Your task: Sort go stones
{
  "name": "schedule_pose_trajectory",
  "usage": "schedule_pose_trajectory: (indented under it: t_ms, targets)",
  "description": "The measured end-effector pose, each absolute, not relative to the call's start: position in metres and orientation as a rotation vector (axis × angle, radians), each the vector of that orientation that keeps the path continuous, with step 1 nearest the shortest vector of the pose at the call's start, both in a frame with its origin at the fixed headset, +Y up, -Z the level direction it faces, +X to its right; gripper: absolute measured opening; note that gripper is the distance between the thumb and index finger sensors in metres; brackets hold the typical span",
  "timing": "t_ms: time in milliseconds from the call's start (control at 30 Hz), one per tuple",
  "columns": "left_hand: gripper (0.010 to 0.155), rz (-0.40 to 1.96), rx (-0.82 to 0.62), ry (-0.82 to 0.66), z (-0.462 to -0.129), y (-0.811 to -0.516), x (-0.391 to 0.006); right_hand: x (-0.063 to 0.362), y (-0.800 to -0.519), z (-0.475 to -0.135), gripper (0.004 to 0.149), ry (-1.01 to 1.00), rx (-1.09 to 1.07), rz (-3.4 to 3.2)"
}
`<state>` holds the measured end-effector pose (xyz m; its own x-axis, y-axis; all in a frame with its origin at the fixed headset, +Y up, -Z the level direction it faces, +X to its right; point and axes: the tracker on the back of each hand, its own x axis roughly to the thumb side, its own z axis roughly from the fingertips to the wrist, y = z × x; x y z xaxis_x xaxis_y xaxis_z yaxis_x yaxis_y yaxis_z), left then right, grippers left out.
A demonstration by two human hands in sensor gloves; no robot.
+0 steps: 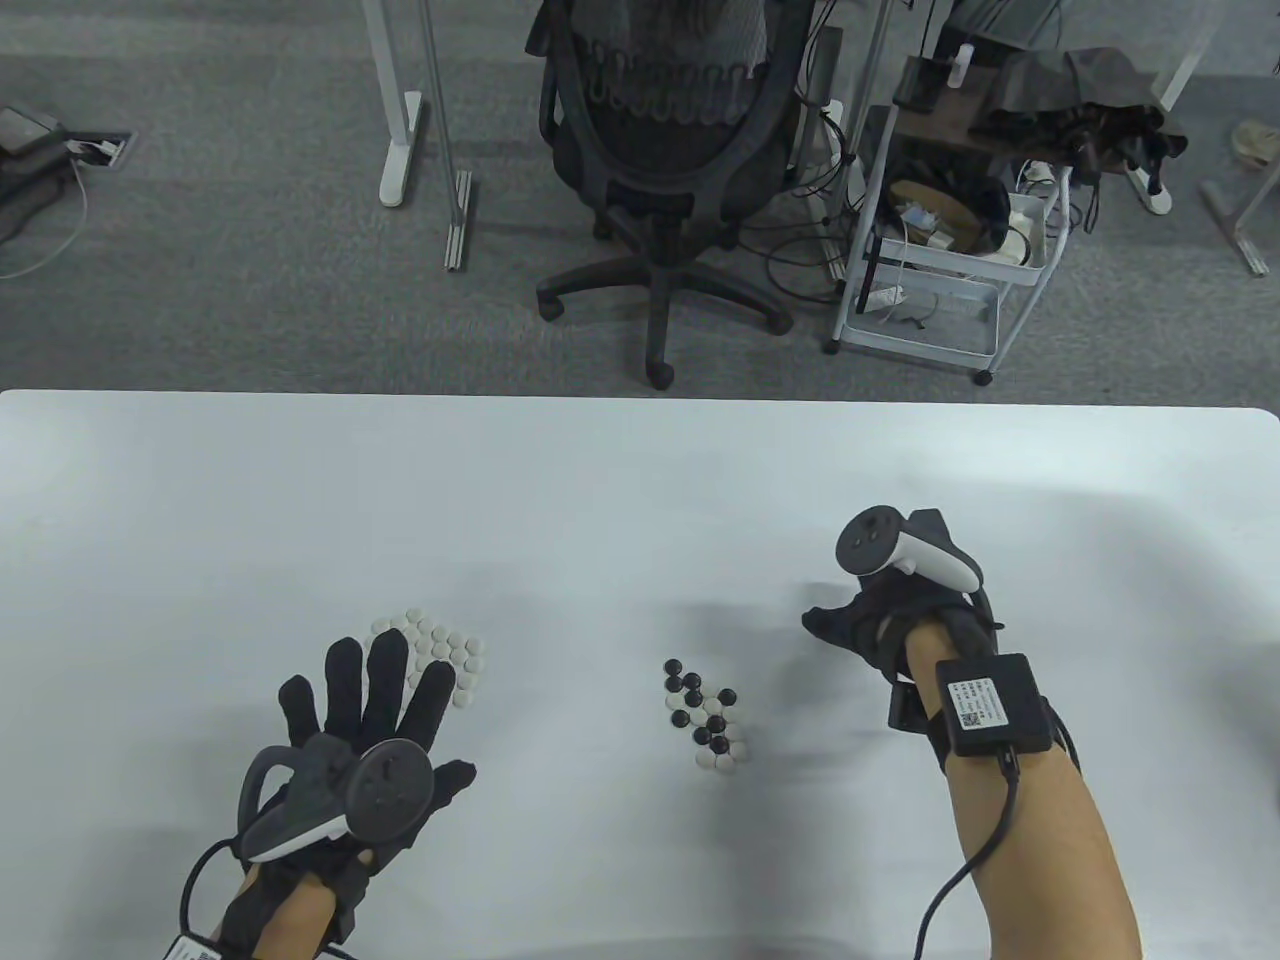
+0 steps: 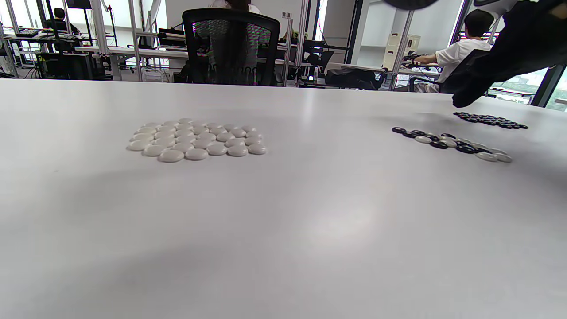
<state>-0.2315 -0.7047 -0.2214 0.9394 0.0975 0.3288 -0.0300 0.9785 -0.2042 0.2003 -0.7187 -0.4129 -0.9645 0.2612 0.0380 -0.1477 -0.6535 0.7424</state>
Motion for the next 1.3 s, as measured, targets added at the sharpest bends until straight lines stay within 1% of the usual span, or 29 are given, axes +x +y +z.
schedule_pose_trajectory:
  t_ms: [100, 200, 400, 500, 600, 933, 1100, 1300]
  targets:
    - [0.079, 0.066, -0.196, -0.342, -0.221, -0.705, -0.232, 0.172, -0.720, -0.402, 0.062, 1.235, 0.358, 2.661]
    - [0.079, 0.065, -0.195, -0.344, -0.221, -0.705, -0.232, 0.151, -0.728, -0.393, 0.061, 1.275, 0.468, 2.638]
    - [0.079, 0.066, -0.194, -0.349, -0.220, -0.705, -0.232, 0.127, -0.745, -0.378, 0.061, 1.302, 0.598, 2.598]
    - [0.079, 0.066, -0.197, -0.349, -0.220, -0.705, -0.232, 0.128, -0.750, -0.375, 0.062, 1.315, 0.608, 2.636]
    - [0.079, 0.068, -0.197, -0.350, -0.220, -0.705, -0.232, 0.139, -0.751, -0.379, 0.062, 1.300, 0.554, 2.646]
    - [0.079, 0.069, -0.198, -0.346, -0.220, -0.705, -0.232, 0.215, -0.749, -0.406, 0.061, 1.254, 0.170, 2.702]
    - [0.079, 0.069, -0.205, -0.340, -0.220, -0.705, -0.233, 0.241, -0.749, -0.410, 0.061, 1.229, 0.067, 2.706]
    - [0.079, 0.067, -0.210, -0.340, -0.221, -0.705, -0.233, 0.261, -0.749, -0.409, 0.061, 1.201, 0.006, 2.768]
